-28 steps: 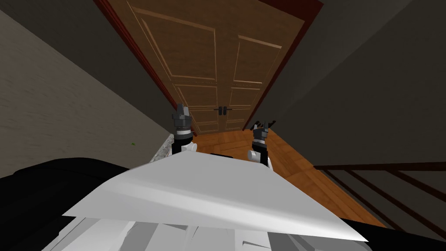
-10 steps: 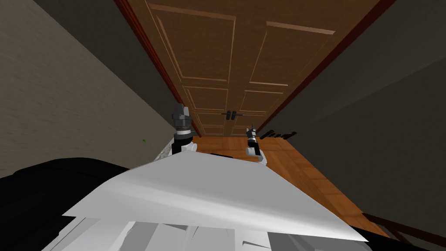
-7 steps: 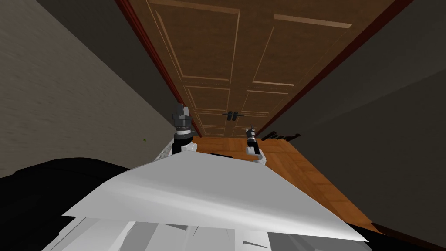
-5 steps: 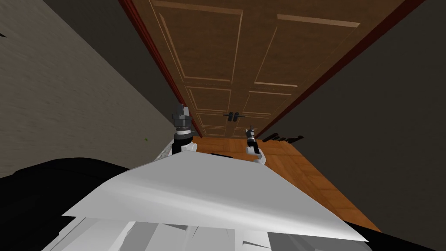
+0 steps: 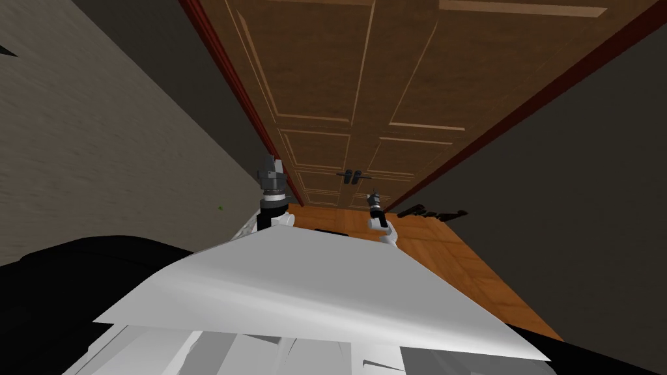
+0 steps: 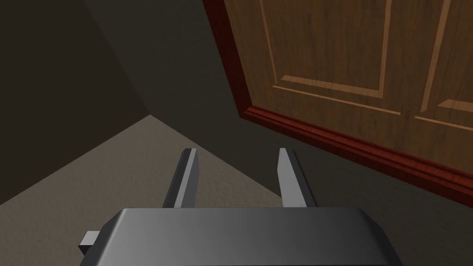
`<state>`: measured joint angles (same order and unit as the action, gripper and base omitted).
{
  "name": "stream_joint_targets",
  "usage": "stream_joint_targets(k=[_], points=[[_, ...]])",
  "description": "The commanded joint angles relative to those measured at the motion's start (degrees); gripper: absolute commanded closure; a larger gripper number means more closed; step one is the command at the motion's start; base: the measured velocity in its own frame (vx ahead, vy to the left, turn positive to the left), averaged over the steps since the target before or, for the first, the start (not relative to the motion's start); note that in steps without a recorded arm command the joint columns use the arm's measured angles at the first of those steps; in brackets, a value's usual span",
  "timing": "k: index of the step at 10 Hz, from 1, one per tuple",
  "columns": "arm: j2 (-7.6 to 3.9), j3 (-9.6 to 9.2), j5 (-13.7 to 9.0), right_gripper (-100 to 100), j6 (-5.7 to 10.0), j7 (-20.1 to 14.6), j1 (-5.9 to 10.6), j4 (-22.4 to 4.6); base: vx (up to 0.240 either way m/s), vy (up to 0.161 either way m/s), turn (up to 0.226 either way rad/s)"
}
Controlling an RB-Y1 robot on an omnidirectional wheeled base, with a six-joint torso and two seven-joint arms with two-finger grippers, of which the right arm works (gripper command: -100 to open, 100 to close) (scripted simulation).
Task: Pull the door open
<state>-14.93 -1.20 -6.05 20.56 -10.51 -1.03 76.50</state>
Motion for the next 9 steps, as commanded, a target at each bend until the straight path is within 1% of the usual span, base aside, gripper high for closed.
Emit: stream_joint_targets(k=[1,6,8,9], points=[[-0.5,-0.15,-0.1,-100,-0.15,-0.2,0.89,-1.9,0.09,-0.005,0.078],[-1.93,-0.5,-0.4,-100,-0.6,-0.8,3.46,-7.0,0.096,-0.009,0.068],[-2.68,-0.68,-0.5,-100,-0.83,-1.1,4.81,-9.7,0.13,-0.021,0.089],[-2.44,-0.65,-0.5,-100,-0.46,-1.0,4.48,-9.2,0.07,-0.012,0.02]])
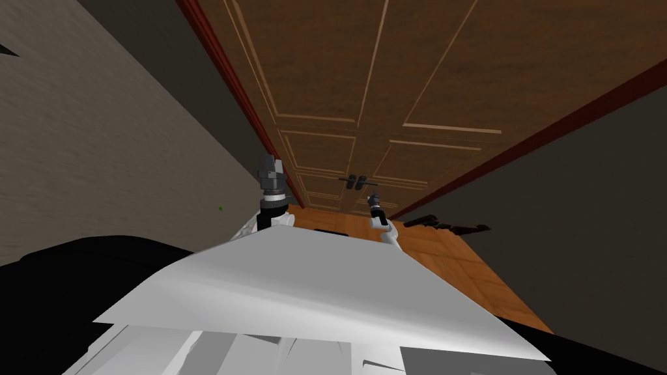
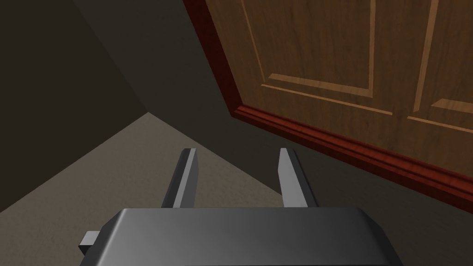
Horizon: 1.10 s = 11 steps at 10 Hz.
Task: Pull the door open
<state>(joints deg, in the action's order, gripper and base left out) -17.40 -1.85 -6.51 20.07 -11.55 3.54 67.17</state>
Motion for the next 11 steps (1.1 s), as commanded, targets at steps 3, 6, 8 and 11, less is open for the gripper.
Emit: stream_joint_targets(k=[3,6,8,11], points=[[-3.69,2.88,-1.4,-100,1.56,-1.7,-1.51,-2.8,0.076,0.024,0.084],[-6.81,5.15,-2.6,-100,3.12,-3.3,-2.61,-5.3,0.118,0.02,0.092],[-8.56,6.18,-3.4,-100,4.36,-4.4,-2.97,-6.8,0.208,-0.014,0.171],[-8.33,5.23,-3.5,-100,5.42,-5.2,-2.06,-6.9,0.187,0.024,0.172]])
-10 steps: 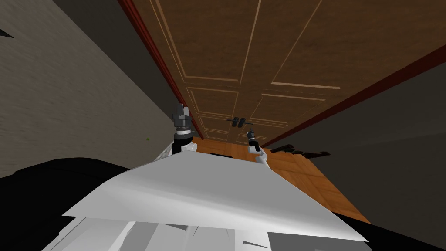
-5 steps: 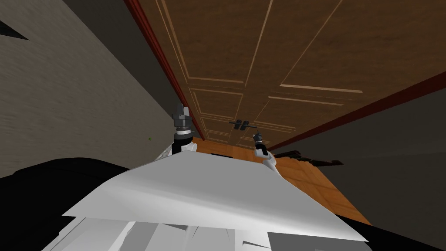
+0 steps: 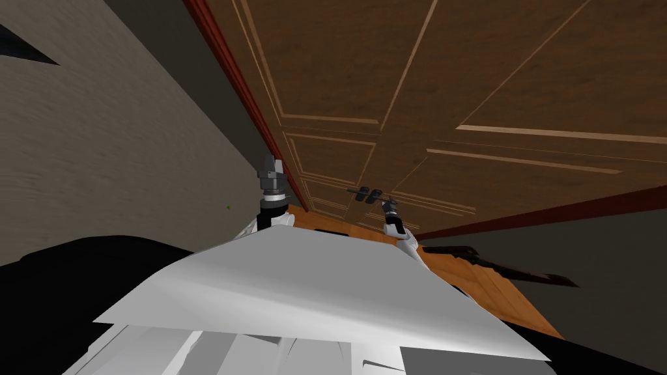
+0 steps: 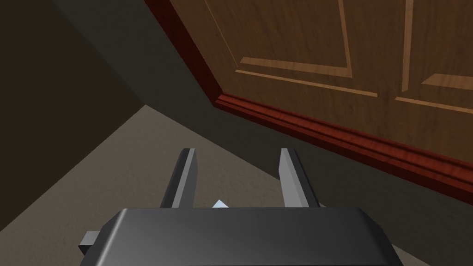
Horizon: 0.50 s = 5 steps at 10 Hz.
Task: Pull the door open
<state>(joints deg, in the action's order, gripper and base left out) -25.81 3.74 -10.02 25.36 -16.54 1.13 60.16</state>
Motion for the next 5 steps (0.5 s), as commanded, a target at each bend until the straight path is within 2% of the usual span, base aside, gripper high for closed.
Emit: stream_joint_targets(k=[1,2,5], points=[[0.0,0.0,0.0,-100,0.0,0.0,0.0,0.0,0.084,0.039,0.034],[0.0,0.0,0.0,100,0.0,0.0,0.0,0.0,-0.01,-0.007,-0.03],[0.0,0.0,0.0,100,0.0,0.0,0.0,0.0,-0.024,-0.01,0.009]])
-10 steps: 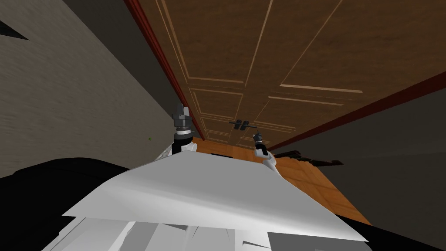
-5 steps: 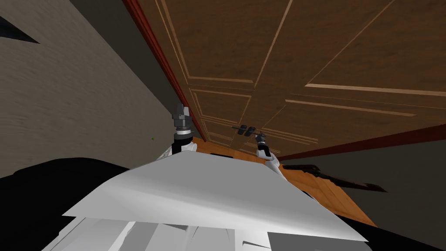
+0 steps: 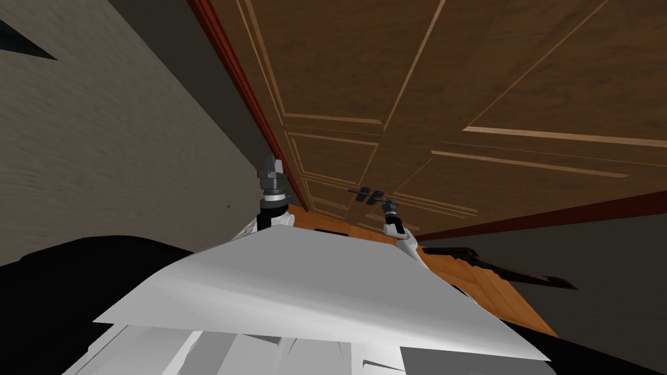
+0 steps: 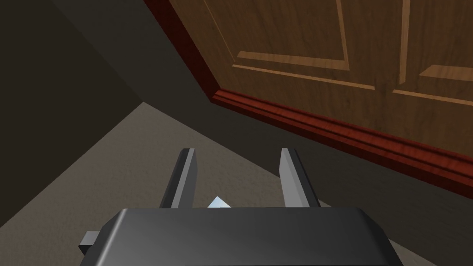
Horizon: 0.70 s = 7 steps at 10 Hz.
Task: Pull the door open
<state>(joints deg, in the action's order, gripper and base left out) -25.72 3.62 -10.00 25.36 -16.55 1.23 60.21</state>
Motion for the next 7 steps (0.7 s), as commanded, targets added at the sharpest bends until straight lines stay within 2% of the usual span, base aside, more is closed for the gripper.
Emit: stream_joint_targets(k=[1,2,3,7], points=[[-0.09,0.12,0.0,100,-0.01,0.0,-0.1,-0.1,-0.009,0.001,-0.003],[-0.09,0.12,0.0,100,-0.01,0.0,-0.1,-0.1,0.0,0.0,0.0],[-1.15,0.17,-0.1,100,0.12,-0.5,-1.03,-0.1,-0.089,-0.042,0.019],[-3.01,-1.27,-0.2,100,0.92,-2.3,-2.41,0.8,-0.178,-0.04,0.07]])
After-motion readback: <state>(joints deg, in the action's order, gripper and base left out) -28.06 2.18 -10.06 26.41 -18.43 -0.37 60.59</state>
